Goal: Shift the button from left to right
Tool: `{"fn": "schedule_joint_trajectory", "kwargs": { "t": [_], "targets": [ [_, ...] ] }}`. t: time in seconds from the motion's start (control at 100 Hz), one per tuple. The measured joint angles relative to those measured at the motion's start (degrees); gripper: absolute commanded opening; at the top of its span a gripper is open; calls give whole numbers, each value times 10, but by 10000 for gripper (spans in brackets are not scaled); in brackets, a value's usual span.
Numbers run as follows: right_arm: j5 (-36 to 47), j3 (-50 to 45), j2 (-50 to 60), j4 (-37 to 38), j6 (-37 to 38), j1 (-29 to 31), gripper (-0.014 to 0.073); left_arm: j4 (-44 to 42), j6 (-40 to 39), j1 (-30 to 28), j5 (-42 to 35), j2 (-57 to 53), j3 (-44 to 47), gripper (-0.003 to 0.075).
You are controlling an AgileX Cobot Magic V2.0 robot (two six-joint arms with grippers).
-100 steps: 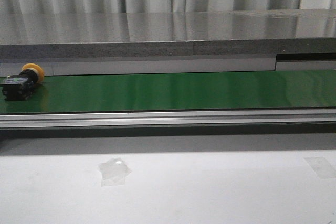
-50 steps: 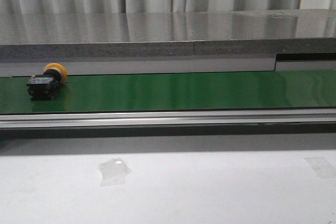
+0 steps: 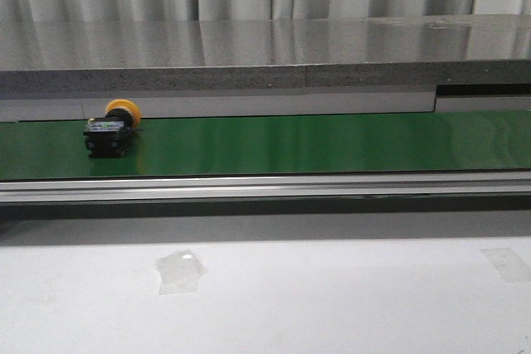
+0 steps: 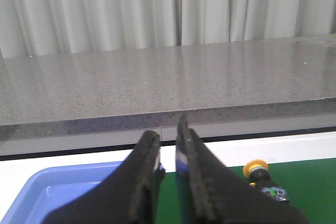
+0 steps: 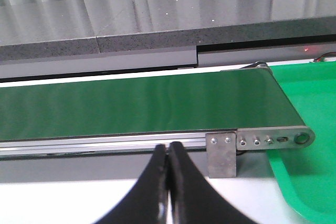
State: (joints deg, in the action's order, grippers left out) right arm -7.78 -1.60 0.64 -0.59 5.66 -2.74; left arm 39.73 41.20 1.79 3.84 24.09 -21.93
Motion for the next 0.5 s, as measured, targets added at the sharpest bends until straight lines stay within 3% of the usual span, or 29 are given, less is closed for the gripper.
{"fn": "schedule_joint_trajectory", "kwargs": {
  "t": [0.5],
  "targets": [
    [36,0,0,0,0,0,-68,0,0,0,0,0,0,-20]
  ]
}}
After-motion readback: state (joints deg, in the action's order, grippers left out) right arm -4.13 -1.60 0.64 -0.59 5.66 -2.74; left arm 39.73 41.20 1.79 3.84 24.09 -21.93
